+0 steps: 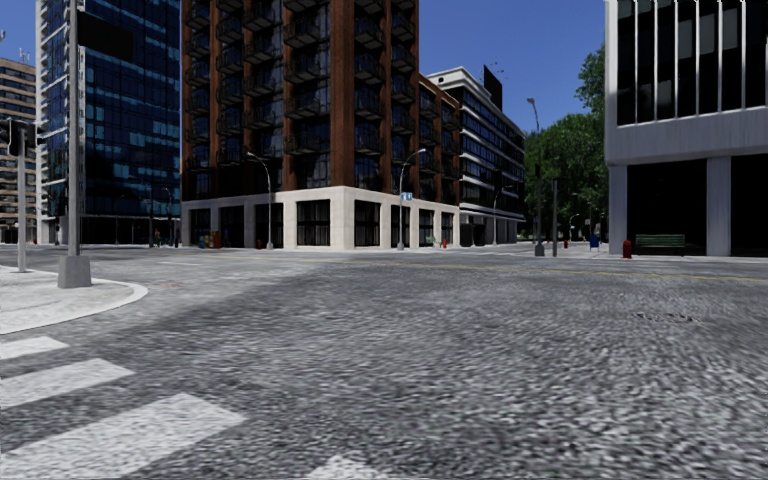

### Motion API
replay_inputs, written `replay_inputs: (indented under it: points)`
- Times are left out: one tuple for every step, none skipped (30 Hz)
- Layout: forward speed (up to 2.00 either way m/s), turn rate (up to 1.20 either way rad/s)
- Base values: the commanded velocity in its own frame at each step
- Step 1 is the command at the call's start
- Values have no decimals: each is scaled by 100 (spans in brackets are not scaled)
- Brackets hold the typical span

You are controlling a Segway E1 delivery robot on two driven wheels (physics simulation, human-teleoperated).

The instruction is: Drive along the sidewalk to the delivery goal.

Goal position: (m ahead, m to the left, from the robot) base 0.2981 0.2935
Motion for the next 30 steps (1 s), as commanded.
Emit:
replay_inputs:
  points:
    - [0,0]
    - [0,0]
    - [0,0]
    - [0,0]
    - [0,0]
    - [0,0]
    - [0,0]
    - [0,0]
    - [0,0]
    - [0,0]
    - [0,0]
    - [0,0]
    - [0,0]
    - [0,0]
    - [0,0]
    - [0,0]
    - [0,0]
    - [0,0]
    - [0,0]
    - [0,0]
    - [0,0]
    - [0,0]
    - [0,0]
    - [0,0]
    - [0,0]
    - [0,0]
    - [0,0]
    - [0,0]
    - [0,0]
    - [0,0]
